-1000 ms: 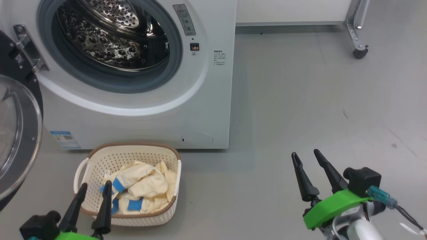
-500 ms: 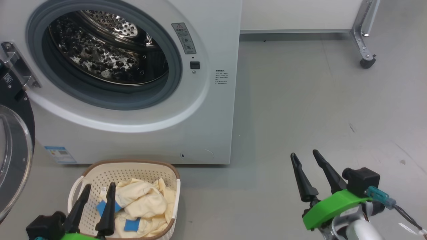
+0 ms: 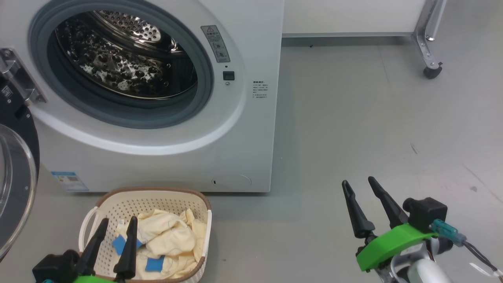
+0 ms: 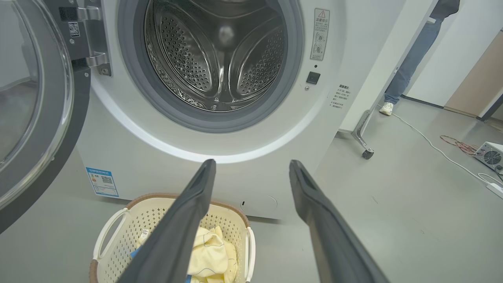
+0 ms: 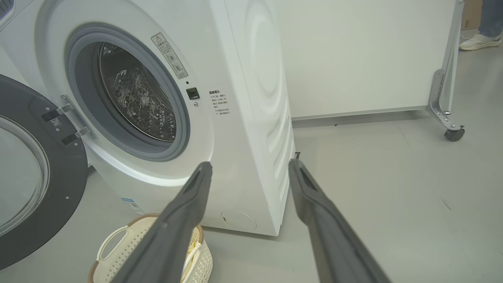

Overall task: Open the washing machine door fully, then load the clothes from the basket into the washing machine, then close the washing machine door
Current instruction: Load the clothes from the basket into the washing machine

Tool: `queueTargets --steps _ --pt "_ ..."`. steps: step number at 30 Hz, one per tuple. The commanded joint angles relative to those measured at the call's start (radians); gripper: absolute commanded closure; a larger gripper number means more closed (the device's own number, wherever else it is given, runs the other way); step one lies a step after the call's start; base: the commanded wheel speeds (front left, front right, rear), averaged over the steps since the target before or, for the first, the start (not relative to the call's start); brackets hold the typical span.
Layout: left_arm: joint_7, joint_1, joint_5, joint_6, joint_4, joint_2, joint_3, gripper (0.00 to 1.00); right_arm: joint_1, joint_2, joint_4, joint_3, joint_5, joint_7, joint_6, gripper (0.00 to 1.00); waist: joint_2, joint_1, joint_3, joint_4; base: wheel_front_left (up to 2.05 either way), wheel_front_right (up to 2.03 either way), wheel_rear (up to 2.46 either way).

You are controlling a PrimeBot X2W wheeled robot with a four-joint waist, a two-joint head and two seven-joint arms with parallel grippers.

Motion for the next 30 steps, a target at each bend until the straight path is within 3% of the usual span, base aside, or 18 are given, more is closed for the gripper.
queueTargets --steps 1,15,22,30 --pt "-0.011 -0.056 0.011 -0.004 -0.021 0.024 0.039 0.00 -0.032 -0.002 -0.032 0.015 -0.005 -0.009 0.000 0.00 0.0000 0.0000 0.003 0.000 0.00 0.00 0.00" --pt "-0.004 -0.072 0.004 -0.002 -0.024 0.033 0.035 0.00 -0.040 0.005 -0.032 0.009 -0.012 -0.018 0.000 0.00 0.0000 0.0000 0.045 -0.003 0.00 0.00 0.00" --pt "0.000 -0.114 -0.035 0.006 0.007 0.023 0.067 0.00 -0.061 0.011 -0.030 -0.012 -0.043 -0.019 0.000 0.00 0.0000 0.0000 0.141 -0.018 0.00 0.00 0.00" --pt "0.021 -0.231 -0.055 -0.036 0.114 0.039 0.064 0.00 -0.108 0.018 -0.039 -0.028 -0.078 -0.028 0.000 0.00 0.0000 0.0000 0.289 -0.053 0.00 0.00 0.00"
